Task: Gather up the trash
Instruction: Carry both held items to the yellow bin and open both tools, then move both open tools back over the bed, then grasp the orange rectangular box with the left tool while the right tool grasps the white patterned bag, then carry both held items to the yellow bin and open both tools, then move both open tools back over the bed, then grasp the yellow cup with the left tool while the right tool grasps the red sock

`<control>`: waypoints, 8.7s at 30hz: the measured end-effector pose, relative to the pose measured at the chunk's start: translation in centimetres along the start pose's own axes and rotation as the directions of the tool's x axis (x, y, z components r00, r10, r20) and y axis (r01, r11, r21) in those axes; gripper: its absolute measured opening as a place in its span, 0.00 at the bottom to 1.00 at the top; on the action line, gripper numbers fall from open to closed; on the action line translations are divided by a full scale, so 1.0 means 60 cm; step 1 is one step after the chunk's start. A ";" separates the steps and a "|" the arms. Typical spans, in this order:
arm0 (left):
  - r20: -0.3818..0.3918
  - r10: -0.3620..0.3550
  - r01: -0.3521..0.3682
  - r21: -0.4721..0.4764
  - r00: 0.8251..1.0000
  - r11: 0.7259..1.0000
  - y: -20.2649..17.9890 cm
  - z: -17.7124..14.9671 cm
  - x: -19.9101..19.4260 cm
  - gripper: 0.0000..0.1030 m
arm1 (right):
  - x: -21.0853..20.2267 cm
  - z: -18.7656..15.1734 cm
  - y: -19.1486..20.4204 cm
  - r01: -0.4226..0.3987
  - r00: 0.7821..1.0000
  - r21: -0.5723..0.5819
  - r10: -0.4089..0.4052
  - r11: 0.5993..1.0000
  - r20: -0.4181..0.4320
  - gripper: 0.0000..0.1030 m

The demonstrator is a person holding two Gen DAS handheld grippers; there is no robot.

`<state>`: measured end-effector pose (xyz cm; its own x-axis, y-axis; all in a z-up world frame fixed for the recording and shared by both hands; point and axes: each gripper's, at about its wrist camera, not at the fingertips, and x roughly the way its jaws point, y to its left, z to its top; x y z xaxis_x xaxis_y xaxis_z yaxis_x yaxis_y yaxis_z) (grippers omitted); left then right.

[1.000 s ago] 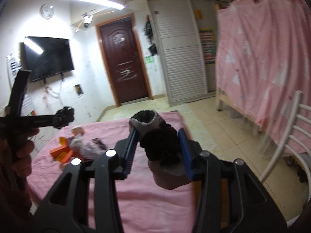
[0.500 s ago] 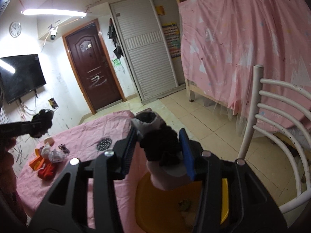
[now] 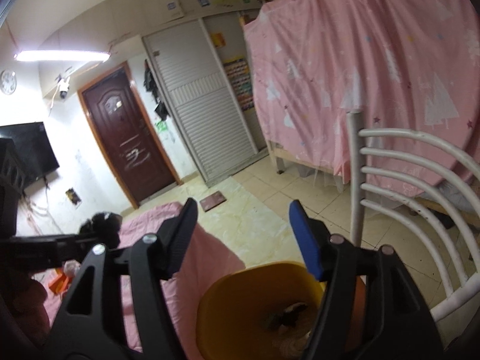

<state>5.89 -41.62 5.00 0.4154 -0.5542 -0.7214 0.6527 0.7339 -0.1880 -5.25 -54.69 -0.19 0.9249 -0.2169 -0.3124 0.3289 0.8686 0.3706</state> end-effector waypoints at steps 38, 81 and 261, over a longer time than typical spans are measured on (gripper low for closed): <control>0.117 0.175 -0.146 -0.226 0.978 0.963 0.247 -0.050 -0.152 0.62 | 0.028 -0.063 0.244 -0.256 0.963 -0.189 0.234 0.948 -0.134 0.72; -0.079 0.392 -0.398 -0.252 0.917 0.882 0.598 -0.247 -0.197 0.64 | 0.175 -0.232 0.539 -0.511 0.788 -0.283 0.312 0.811 -0.530 0.87; -0.065 0.290 -0.297 -0.252 0.955 0.921 0.535 -0.272 -0.195 0.66 | 0.134 -0.315 0.589 -0.581 0.735 -0.454 0.197 0.676 -0.648 0.47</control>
<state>11.64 -5.16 -3.46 0.5451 -0.2907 -0.7864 0.3178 0.9396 -0.1271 10.19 -17.33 -6.14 0.6210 0.3001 -0.7240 -0.4013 0.9153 0.0351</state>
